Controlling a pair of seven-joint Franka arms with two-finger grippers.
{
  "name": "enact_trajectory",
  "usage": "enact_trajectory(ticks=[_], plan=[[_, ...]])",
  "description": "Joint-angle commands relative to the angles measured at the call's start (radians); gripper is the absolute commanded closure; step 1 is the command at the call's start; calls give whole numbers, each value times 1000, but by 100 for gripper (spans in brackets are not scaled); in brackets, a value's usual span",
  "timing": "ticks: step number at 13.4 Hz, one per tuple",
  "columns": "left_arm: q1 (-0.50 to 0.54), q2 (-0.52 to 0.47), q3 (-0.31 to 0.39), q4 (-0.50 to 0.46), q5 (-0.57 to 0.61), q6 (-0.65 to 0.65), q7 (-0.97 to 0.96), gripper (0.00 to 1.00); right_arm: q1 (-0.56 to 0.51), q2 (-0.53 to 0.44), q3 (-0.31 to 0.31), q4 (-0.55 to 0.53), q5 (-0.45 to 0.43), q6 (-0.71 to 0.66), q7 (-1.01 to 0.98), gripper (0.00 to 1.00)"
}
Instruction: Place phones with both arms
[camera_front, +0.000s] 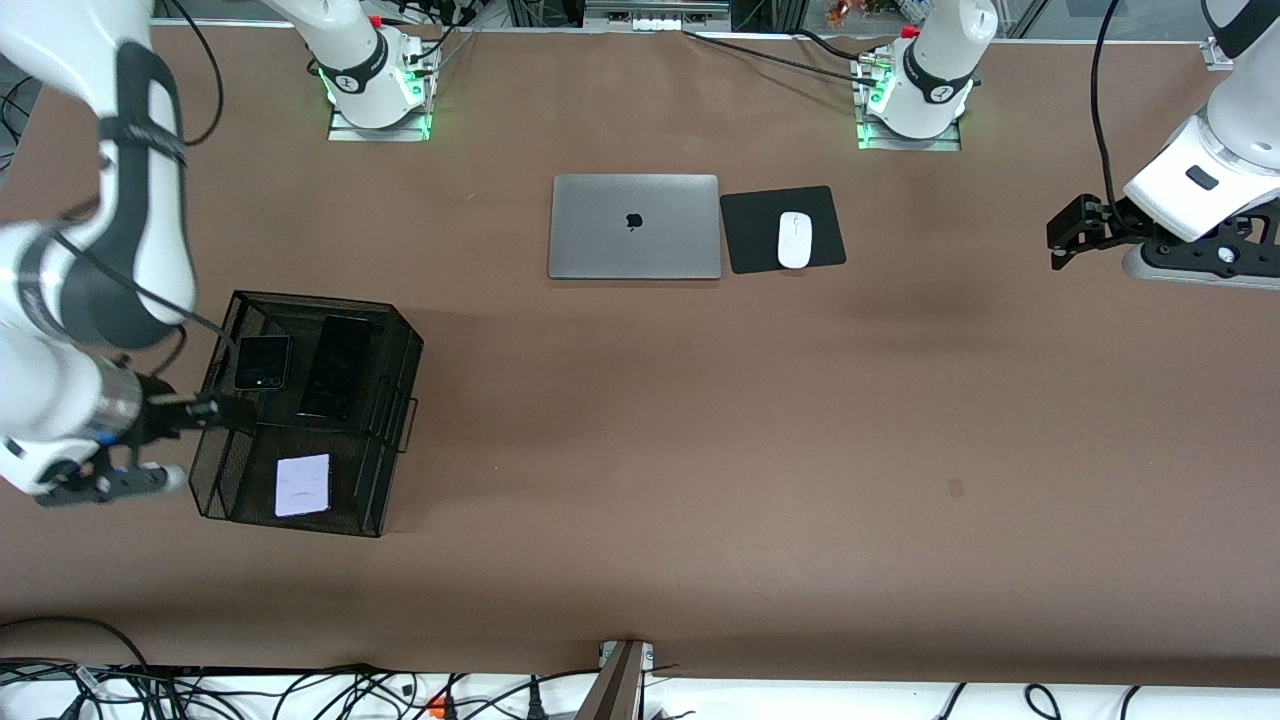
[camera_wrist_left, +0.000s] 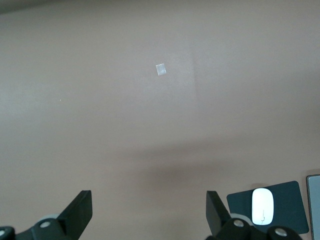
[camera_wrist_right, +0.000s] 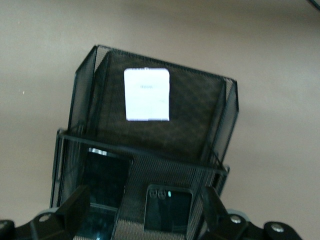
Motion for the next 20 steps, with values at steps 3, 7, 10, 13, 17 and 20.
enact_trajectory(ticks=[3, 7, 10, 13, 17, 20], plan=[[2, 1, 2, 17, -19, -20, 9, 0, 15, -322, 13, -348, -106, 17, 70, 0], [2, 1, 2, 17, -19, -20, 9, 0, -138, -437, 132, -377, -142, -56, 92, 0], [2, 1, 2, 17, -19, -20, 9, 0, -241, -500, 252, -377, -171, -141, 150, 0], [2, 1, 2, 17, -19, -20, 9, 0, -277, -505, 294, -372, -171, -142, 155, 0], [2, 1, 2, 17, -19, -20, 9, 0, -275, -503, 294, -363, -171, -144, 155, 0], [2, 1, 2, 17, -19, -20, 9, 0, -275, -502, 292, -363, -170, -147, 156, 0]])
